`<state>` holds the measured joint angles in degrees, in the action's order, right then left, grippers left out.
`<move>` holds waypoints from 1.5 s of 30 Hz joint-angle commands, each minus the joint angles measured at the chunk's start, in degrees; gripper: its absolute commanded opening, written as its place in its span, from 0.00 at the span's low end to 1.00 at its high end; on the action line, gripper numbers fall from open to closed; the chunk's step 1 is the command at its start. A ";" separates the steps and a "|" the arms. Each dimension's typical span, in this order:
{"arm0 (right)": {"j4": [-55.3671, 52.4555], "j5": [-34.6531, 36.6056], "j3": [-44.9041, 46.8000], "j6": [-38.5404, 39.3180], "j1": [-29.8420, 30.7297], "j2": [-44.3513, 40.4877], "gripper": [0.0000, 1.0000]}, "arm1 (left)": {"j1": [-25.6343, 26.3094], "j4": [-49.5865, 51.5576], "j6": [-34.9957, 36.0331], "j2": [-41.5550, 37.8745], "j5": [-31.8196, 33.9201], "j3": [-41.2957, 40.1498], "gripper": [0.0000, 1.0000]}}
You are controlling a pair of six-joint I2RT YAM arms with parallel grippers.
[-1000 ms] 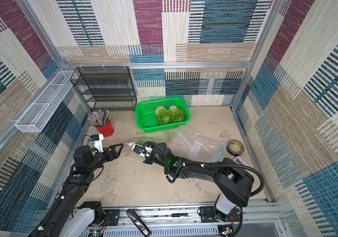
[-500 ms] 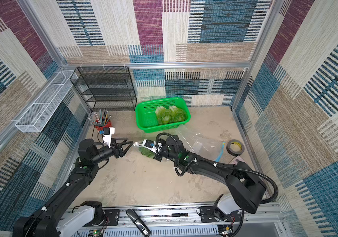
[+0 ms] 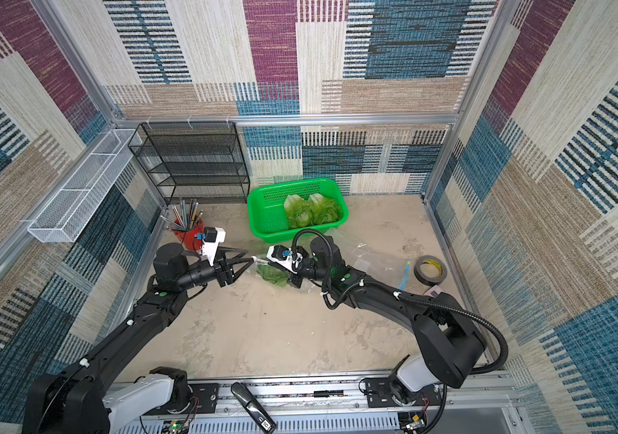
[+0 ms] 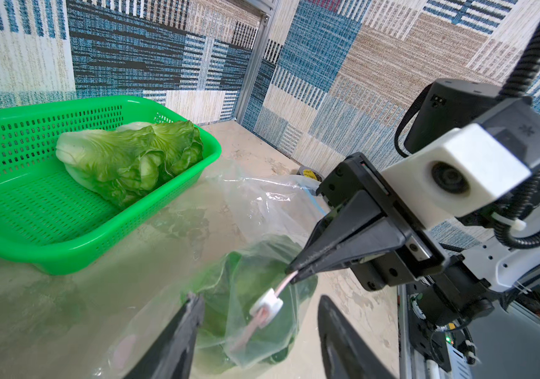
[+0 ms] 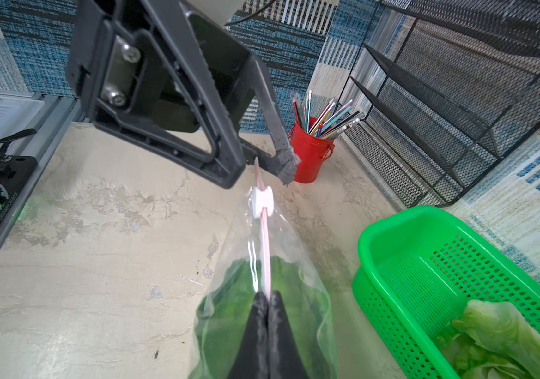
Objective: Open the zip-top bag and take out the chinese cabbages
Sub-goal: Adjust the zipper food storage bag at the center of the board.
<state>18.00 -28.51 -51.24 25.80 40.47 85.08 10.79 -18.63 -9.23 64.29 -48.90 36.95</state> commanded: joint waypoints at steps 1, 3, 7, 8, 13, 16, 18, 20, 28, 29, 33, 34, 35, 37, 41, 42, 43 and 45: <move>0.42 -1.87 -0.69 -0.79 -0.37 0.35 0.00 | 0.11 -0.54 2.16 1.24 -1.14 0.65 0.56; 0.53 -2.29 -0.75 -1.14 -0.61 0.47 0.00 | 0.11 -1.13 2.12 1.69 -1.07 0.67 0.51; 0.68 -2.76 -1.04 -1.85 -1.27 0.64 0.00 | 0.11 -1.41 2.20 1.54 -1.10 0.62 0.47; 0.63 -2.98 -1.12 -1.94 -1.35 0.77 0.00 | 0.11 -1.34 2.37 1.41 -1.03 0.53 0.47; 0.63 -3.71 -1.40 -2.41 -1.52 1.14 0.00 | 0.10 -1.91 2.64 1.40 -0.80 -0.12 0.40; 0.60 -3.52 -1.32 -2.48 -1.62 1.14 0.00 | 0.02 -2.15 2.56 1.56 -0.84 -0.06 0.38; 0.63 -3.66 -1.23 -2.73 -1.62 1.05 0.00 | -0.03 -2.18 2.63 1.49 -0.59 0.05 0.35; 0.81 -3.74 -1.14 -2.98 -1.70 0.97 0.00 | 0.03 -2.28 2.60 1.44 -0.66 0.14 0.32; 0.85 -3.65 -1.01 -3.14 -1.71 0.91 0.00 | 0.03 -2.52 2.29 1.06 -0.33 -0.03 0.18; 0.94 -3.53 -0.91 -3.21 -1.71 0.86 0.00 | 0.07 -2.47 2.29 0.93 -0.25 -0.14 0.16; 1.25 -3.73 -0.79 -3.62 -1.71 0.85 0.00 | -0.04 -2.53 2.31 0.52 0.35 -0.38 0.13; 1.25 -3.78 -0.83 -3.68 -1.71 0.86 0.00 | 0.07 -2.57 2.29 0.56 0.38 -0.43 0.12; 1.25 -3.76 -0.85 -3.72 -1.66 0.82 0.00 | -0.02 -2.59 2.25 0.56 0.31 -0.48 0.11; 1.14 -3.94 -0.96 -3.68 -1.71 0.92 0.00 | 0.09 -2.85 2.15 0.55 0.42 -0.47 0.10; 0.90 -4.53 -1.33 -3.98 -1.73 0.88 0.00 | 0.05 -4.15 1.53 0.69 0.44 -0.83 0.04; 0.90 -4.73 -1.52 -4.15 -1.71 0.93 0.00 | 0.02 -4.64 1.33 0.80 0.39 -0.87 0.01; 0.90 -5.10 -1.62 -4.33 -1.71 0.96 0.01 | 0.08 -5.16 1.03 1.01 0.24 -0.96 0.00; 0.53 -5.65 -2.08 -4.45 -1.71 1.11 0.05 | 0.08 -6.20 0.50 1.31 -0.06 -1.04 0.00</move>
<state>17.65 -32.32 -52.40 22.35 38.65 86.17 10.87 -21.43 -7.75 65.34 -48.34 36.14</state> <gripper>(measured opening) 0.053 0.056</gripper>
